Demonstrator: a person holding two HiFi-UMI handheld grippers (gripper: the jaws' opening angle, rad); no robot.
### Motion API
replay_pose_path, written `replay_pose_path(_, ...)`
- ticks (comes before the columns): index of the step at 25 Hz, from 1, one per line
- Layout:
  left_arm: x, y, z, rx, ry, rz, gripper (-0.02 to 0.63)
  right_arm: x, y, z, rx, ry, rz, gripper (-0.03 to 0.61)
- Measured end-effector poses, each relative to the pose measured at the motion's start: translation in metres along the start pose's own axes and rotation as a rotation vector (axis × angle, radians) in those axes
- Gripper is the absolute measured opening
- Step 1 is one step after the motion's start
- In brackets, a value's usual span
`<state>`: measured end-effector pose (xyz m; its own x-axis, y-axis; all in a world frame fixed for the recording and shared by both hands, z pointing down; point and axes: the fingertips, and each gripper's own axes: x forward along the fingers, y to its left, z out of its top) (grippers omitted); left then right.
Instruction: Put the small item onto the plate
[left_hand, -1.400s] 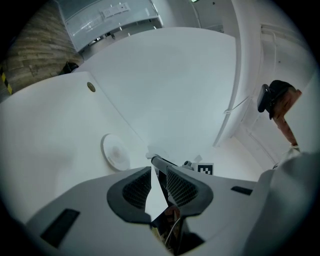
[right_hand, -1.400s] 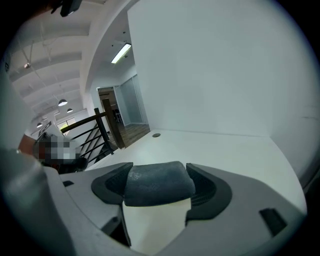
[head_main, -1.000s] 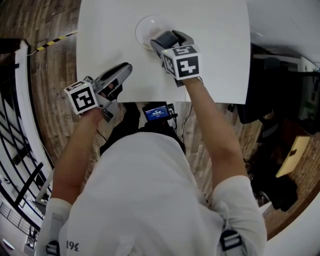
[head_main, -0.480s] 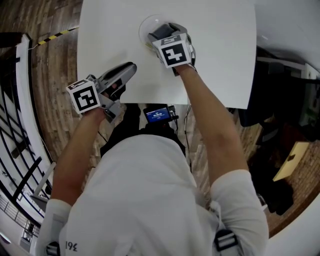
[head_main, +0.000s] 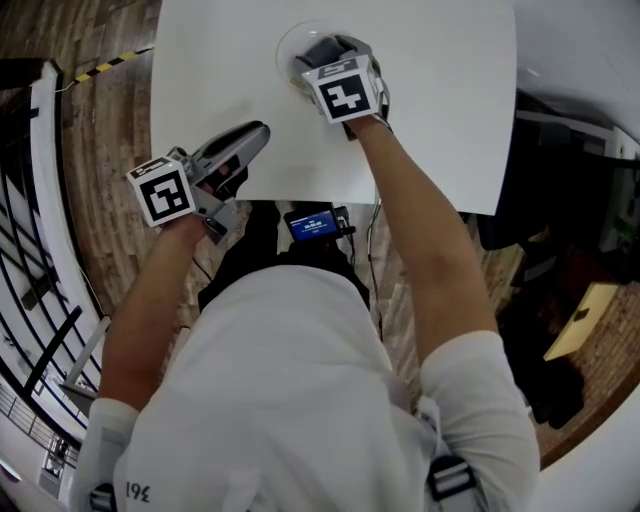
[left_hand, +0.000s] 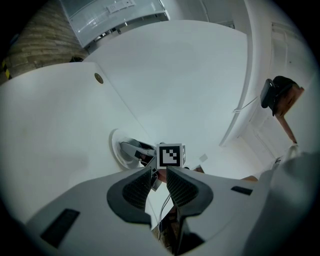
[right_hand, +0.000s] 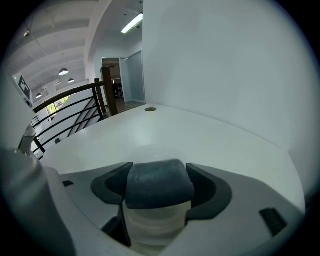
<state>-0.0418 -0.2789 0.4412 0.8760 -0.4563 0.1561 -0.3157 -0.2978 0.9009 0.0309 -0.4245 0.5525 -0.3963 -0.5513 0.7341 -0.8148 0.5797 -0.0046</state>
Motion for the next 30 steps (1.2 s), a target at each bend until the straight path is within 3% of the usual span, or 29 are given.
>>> replay_pose_path(14,-0.001,0.001,-0.001,-0.015,-0.01,0.008,0.094,0.006,0.004,-0.011,0.058,0.091,0.076,0.324)
replay_pose_path(19,-0.001,0.0,0.001,-0.019,-0.023,0.005,0.094,0.005,-0.009,-0.003,0.006,0.073,0.035,0.324)
replay_pose_path(30,-0.001,-0.004,0.002,-0.063,-0.04,0.008,0.094,0.005,-0.012,-0.003,0.006,0.081,0.035,0.324)
